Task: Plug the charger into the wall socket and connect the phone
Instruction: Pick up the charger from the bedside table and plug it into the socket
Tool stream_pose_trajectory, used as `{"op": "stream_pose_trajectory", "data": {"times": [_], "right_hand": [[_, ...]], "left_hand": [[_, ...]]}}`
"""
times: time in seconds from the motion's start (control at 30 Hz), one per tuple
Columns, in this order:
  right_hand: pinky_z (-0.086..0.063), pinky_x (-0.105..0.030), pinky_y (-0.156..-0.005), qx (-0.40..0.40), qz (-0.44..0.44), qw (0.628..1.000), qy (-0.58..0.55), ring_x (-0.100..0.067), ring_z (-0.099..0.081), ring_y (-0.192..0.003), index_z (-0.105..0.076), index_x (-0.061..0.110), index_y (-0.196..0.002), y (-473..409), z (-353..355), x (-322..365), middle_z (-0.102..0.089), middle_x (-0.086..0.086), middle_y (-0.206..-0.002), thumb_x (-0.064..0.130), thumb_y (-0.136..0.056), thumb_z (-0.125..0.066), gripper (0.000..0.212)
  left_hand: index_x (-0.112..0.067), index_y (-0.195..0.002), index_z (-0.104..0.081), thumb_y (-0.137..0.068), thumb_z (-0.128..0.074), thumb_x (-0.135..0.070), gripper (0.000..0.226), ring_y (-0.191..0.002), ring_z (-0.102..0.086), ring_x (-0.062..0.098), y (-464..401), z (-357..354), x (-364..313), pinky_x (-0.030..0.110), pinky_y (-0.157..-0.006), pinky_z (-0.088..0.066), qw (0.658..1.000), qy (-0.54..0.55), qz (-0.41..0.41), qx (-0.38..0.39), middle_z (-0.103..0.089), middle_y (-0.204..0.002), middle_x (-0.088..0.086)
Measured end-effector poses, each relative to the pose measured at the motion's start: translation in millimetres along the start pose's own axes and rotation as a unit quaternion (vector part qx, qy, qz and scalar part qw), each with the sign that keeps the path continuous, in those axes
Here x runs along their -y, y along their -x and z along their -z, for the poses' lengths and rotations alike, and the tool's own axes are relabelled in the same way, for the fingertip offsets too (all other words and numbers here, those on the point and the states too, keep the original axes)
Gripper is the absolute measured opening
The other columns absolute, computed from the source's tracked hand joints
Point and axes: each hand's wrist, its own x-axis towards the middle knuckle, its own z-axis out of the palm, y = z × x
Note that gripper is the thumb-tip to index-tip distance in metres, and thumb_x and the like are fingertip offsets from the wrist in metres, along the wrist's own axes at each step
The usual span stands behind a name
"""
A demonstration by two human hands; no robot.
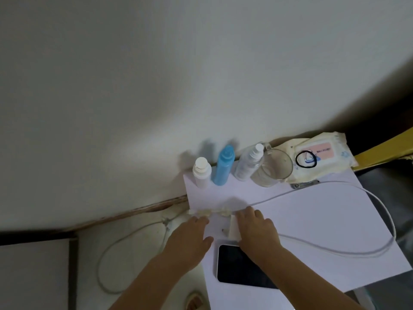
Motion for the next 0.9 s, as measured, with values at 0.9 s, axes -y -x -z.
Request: {"op": "stream_pose_trajectory", "data": {"times": [0.9], "right_hand": [[-0.038, -0.029, -0.078, -0.268, 0.134, 0.938, -0.174, -0.022, -0.045, -0.1, -0.044, 0.017, -0.123, 133, 241, 33, -0.047, -0.003, -0.107, 0.039, -0.071, -0.06, 0.059]], "left_hand": [[-0.021, -0.117, -0.055, -0.088, -0.049, -0.031, 0.031, -0.106, -0.056, 0.017, 148, 166, -93, 0.023, -0.086, -0.041, 0.974, 0.04, -0.056, -0.216, -0.061, -0.119, -0.001]]}}
